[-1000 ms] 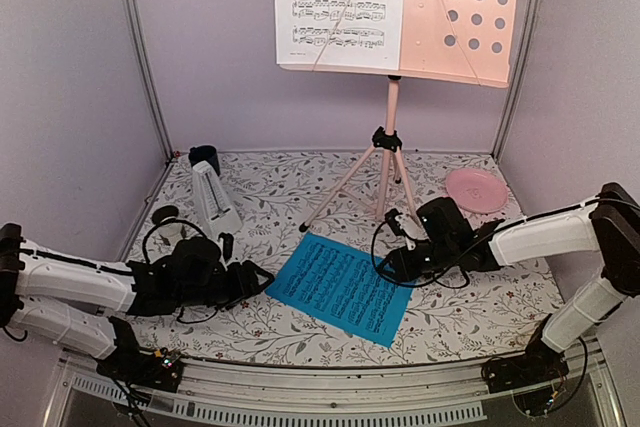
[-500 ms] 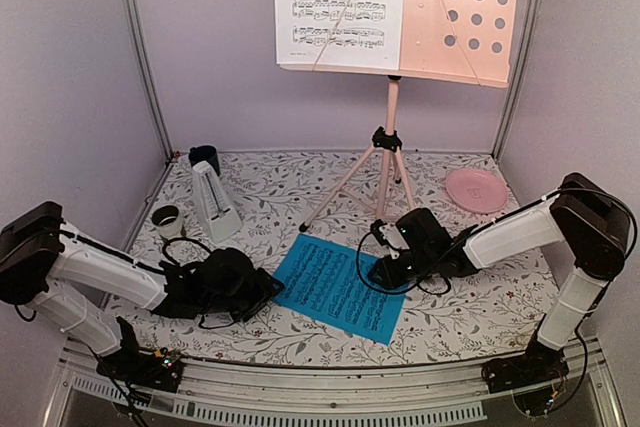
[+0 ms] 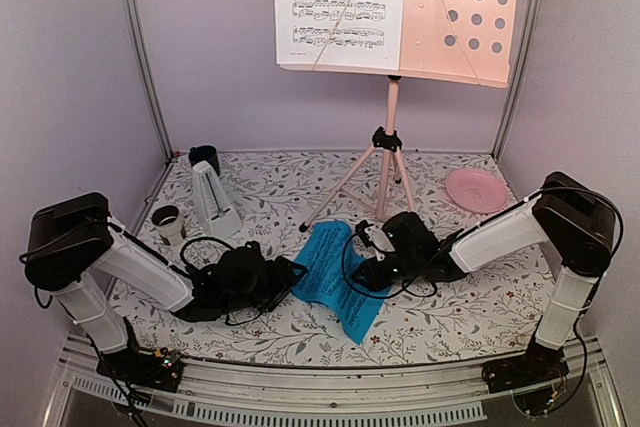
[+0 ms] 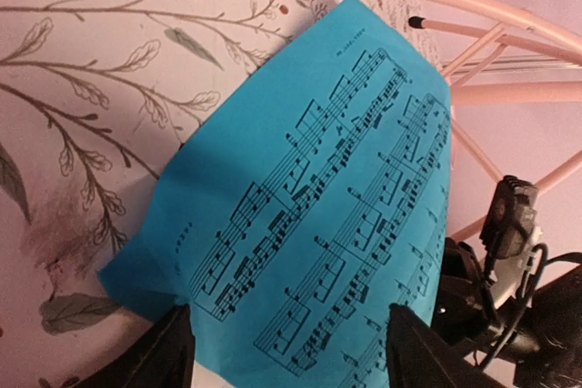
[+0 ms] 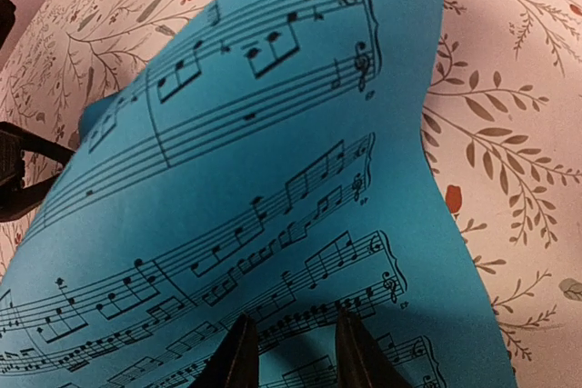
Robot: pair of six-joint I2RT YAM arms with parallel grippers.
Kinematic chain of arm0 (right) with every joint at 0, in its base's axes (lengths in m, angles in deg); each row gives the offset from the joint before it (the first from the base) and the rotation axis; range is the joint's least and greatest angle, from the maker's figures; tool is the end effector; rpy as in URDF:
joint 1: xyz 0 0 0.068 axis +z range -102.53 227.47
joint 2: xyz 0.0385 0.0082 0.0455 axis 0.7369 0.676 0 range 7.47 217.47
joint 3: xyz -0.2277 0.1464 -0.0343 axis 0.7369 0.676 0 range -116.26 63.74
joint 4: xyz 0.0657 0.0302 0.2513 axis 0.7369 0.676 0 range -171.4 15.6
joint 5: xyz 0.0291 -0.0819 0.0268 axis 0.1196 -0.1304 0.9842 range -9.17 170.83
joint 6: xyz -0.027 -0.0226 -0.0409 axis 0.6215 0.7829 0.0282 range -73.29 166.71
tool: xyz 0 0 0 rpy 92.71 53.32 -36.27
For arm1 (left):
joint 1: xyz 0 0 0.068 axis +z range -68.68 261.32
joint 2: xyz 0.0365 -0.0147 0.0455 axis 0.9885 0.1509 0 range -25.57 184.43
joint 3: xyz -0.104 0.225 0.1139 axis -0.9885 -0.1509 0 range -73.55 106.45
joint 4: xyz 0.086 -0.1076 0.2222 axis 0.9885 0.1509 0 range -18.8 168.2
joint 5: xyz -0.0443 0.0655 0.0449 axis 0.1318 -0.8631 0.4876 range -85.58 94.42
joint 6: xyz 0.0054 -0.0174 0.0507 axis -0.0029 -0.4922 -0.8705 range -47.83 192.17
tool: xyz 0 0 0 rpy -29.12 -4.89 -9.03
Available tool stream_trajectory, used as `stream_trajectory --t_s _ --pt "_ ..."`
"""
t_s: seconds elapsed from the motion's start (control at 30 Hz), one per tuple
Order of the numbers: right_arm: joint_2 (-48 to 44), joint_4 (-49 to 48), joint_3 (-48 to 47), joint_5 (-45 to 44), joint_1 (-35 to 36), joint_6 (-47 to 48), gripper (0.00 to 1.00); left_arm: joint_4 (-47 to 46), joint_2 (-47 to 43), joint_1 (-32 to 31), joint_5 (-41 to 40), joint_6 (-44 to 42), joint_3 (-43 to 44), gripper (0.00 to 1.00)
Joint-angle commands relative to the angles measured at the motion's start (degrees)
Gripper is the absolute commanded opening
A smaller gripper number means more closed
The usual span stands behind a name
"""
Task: Set up the instrument practice props
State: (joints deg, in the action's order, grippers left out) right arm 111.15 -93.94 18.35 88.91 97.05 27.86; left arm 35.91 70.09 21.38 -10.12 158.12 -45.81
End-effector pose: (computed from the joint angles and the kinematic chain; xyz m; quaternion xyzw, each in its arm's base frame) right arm 0.2157 0.2610 0.1148 -0.2704 0.8840 0.2652 0.2740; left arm 0.1504 -0.2424 0.1133 -0.2551 0.8342 -0.4226 0.2458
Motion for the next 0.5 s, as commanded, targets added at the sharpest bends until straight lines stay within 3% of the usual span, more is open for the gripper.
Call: stream_trajectory --t_s 0.0,0.23,0.37,0.47 --pt "2.9 4.3 0.6 2.4 1.5 -1.6 0.30 -11.7 -0.4 -0.4 -3.9 -7.3 -2.6 0.78" --pt "3.0 4.1 0.3 3.0 2.0 -2.3 0.30 -20.8 -0.6 0.0 -4.1 -2.4 -8.0 0.83" --pt "3.9 4.5 -0.9 3.0 2.2 -3.0 0.30 -18.2 -1.6 -2.9 -4.3 4.9 -9.6 0.82" --pt "4.2 5.3 -1.4 1.9 2.2 -3.5 0.30 -8.1 -6.8 -6.4 -8.7 12.6 -10.9 0.82"
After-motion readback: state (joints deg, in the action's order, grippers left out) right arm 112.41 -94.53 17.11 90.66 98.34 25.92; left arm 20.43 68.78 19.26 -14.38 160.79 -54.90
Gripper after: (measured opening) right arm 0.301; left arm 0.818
